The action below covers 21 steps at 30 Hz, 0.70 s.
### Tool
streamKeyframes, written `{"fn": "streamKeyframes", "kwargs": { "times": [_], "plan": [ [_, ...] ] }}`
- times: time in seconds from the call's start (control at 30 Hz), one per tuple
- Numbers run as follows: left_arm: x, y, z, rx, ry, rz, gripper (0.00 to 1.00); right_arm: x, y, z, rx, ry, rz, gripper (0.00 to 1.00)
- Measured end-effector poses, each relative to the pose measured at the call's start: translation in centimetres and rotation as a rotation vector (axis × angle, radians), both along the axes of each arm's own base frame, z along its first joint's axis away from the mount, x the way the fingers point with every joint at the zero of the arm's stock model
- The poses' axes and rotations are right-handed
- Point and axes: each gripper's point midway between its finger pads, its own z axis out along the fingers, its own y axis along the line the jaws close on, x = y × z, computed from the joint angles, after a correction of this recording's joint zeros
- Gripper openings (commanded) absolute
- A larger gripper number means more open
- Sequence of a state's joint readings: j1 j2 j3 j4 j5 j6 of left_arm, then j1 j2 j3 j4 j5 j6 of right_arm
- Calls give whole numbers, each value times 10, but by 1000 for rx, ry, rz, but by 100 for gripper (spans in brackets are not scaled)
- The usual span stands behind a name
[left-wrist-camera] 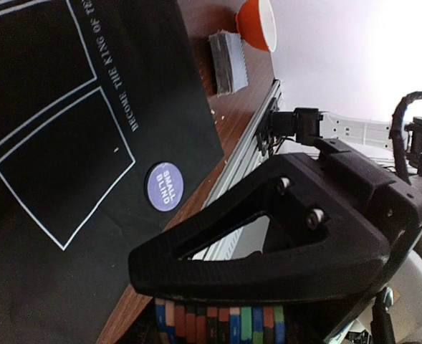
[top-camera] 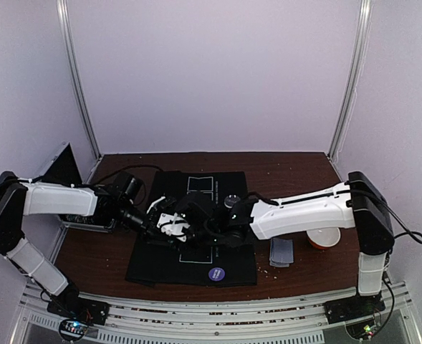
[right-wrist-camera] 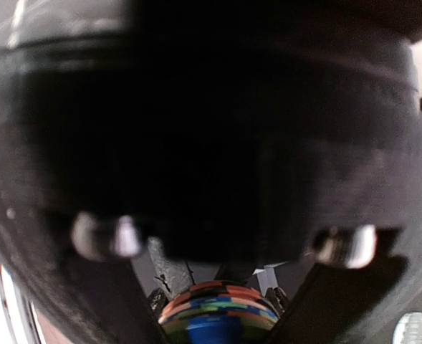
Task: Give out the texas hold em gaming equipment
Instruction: Pass from the left arm to the right
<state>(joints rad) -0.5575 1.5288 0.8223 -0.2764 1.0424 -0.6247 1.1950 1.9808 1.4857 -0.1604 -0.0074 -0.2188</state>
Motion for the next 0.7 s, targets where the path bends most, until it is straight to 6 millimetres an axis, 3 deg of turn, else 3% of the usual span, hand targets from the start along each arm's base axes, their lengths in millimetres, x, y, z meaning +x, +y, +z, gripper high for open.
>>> {"fn": "streamKeyframes", "kwargs": {
  "times": [0.3, 0.7],
  "plan": [
    [-43, 13, -48, 25, 47, -50, 17, -43, 13, -48, 14, 64, 19, 0],
    [-54, 1, -72, 48, 75, -95, 18, -54, 0, -74, -24, 110, -5, 0]
  ]
}}
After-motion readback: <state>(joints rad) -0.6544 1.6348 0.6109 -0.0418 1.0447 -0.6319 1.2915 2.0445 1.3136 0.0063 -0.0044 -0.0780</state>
